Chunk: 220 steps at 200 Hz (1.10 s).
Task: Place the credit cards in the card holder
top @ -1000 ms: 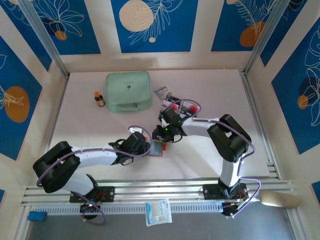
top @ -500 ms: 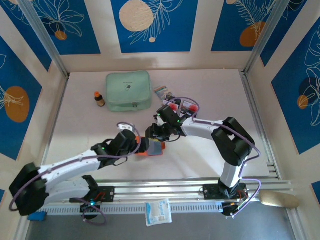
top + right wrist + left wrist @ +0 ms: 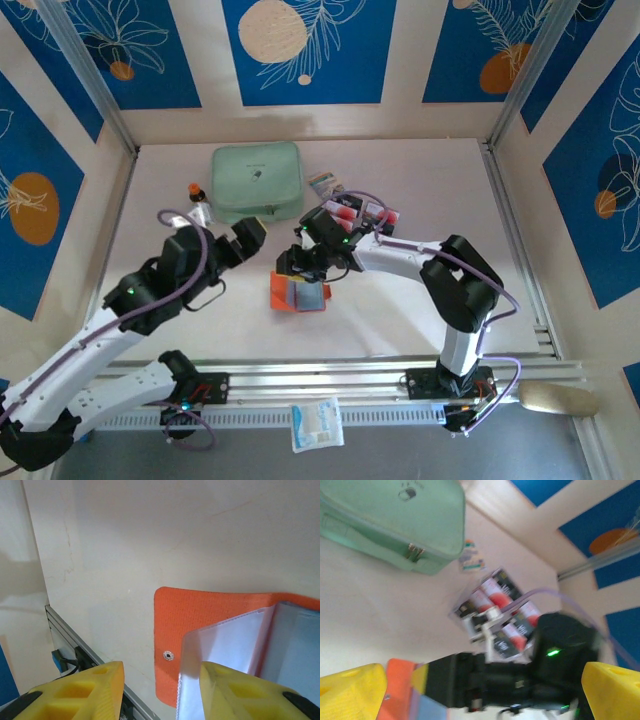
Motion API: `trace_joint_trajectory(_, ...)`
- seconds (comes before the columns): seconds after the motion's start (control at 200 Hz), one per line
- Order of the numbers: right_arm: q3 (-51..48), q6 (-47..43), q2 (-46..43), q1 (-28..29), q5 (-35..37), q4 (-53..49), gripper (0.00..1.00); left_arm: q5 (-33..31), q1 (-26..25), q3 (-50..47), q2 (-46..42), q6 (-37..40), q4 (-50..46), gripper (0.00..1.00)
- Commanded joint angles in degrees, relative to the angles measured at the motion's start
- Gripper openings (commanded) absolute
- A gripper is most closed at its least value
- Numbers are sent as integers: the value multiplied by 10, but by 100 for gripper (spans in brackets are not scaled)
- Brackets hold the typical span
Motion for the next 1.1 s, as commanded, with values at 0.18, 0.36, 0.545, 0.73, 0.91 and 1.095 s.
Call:
trace_joint_trajectory(0.18,14,28,43,14,7,-40,45,-27,9,227,86,-69,-128,100)
trace_joint_trajectory(0.36,17,27,60,11,2,-54,45,-22,10,278,114,-40,-92,100)
trace_joint_trajectory(0.545,27,25,71,8,2,-63,44,24,65,253,111,-44,-48,100)
trace_joint_trajectory(0.73,30,30,78,5,8,-69,44,70,87,248,128,-47,-4,100)
trace_joint_trajectory(0.91,32,37,90,3,6,-72,44,155,89,257,162,-80,-24,100)
trace_joint_trajectory(1.095,45,35,90,-1,6,-76,45,167,90,252,177,-84,-7,100)
